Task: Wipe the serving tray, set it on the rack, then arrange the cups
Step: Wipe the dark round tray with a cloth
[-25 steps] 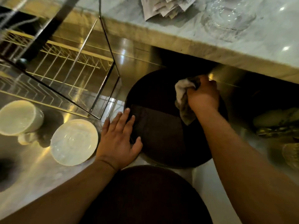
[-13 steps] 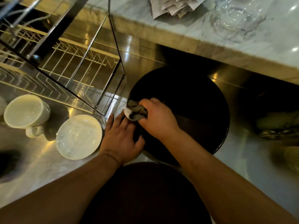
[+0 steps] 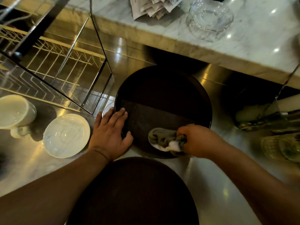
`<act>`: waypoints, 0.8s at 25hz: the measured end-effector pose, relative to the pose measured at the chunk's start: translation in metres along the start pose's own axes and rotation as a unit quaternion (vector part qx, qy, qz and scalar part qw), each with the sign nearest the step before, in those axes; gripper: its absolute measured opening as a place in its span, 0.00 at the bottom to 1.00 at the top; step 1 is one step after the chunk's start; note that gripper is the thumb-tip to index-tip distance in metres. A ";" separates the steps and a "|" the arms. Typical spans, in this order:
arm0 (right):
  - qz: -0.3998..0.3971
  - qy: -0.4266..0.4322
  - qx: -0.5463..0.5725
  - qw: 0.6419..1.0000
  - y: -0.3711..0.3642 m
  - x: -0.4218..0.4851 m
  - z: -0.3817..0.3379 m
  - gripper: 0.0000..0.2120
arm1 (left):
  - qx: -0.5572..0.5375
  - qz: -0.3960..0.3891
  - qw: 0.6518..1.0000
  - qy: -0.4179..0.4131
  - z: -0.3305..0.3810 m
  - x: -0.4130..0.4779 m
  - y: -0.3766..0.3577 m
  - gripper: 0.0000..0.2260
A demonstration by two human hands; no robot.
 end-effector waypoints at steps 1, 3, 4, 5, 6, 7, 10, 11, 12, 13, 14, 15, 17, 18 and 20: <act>-0.001 -0.027 0.089 0.996 0.012 0.002 0.008 0.03 | 0.003 -0.002 1.000 0.000 0.000 0.000 0.000 0.34; 0.110 -0.061 0.254 0.959 0.047 0.011 0.025 0.05 | 0.006 -0.001 1.000 -0.003 0.001 0.000 0.000 0.34; 0.204 -0.069 0.287 0.933 0.066 0.018 0.032 0.07 | 0.006 0.002 1.000 -0.004 0.000 0.000 0.000 0.34; 0.296 -0.074 0.281 0.910 0.084 0.029 0.034 0.09 | 0.005 0.004 1.000 -0.005 0.000 0.001 -0.001 0.34; 0.365 -0.070 0.254 0.893 0.099 0.042 0.031 0.11 | 0.005 0.006 1.000 -0.006 0.000 0.001 -0.001 0.34; 0.399 -0.063 0.217 0.888 0.108 0.060 0.022 0.12 | 0.006 0.006 1.000 -0.007 0.000 0.000 -0.002 0.34; 0.357 -0.077 0.141 0.920 0.108 0.112 -0.005 0.15 | 0.012 0.005 1.000 -0.010 -0.002 0.002 -0.004 0.34; 0.344 -0.083 0.131 0.926 0.102 0.120 -0.012 0.15 | 0.015 0.005 1.000 -0.011 -0.002 0.002 -0.005 0.34; 0.336 -0.080 0.120 0.931 0.093 0.123 -0.019 0.15 | 0.018 0.004 1.000 -0.011 -0.002 0.002 -0.006 0.34; 0.328 -0.066 0.097 0.937 0.082 0.121 -0.029 0.14 | 0.020 0.003 1.000 -0.010 -0.002 0.002 -0.006 0.34; 0.316 -0.040 0.059 0.946 0.067 0.115 -0.040 0.13 | 0.021 0.002 1.000 -0.009 -0.002 0.003 -0.006 0.34; 0.303 -0.003 0.018 0.953 0.051 0.105 -0.050 0.13 | 0.021 0.002 1.000 -0.008 -0.002 0.002 -0.005 0.34; 0.281 0.079 -0.037 0.956 0.019 0.078 -0.066 0.12 | 0.022 0.000 1.000 -0.010 -0.001 0.002 -0.004 0.34; 0.261 0.113 -0.048 0.958 0.006 0.064 -0.068 0.12 | 0.022 0.000 1.000 -0.010 0.000 0.001 -0.003 0.34; 0.202 0.167 -0.059 0.963 -0.013 0.042 -0.064 0.13 | 0.016 0.000 1.000 -0.010 0.001 0.001 -0.001 0.34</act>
Point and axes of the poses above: each hand's wrist, its own x-axis towards the middle knuckle, its own y-axis out of the back of the hand, z = x × y, the point moved 4 cm from there along x, towards the middle knuckle, and after that the axes turned 8 degrees about -z, right-handed, at the moved point
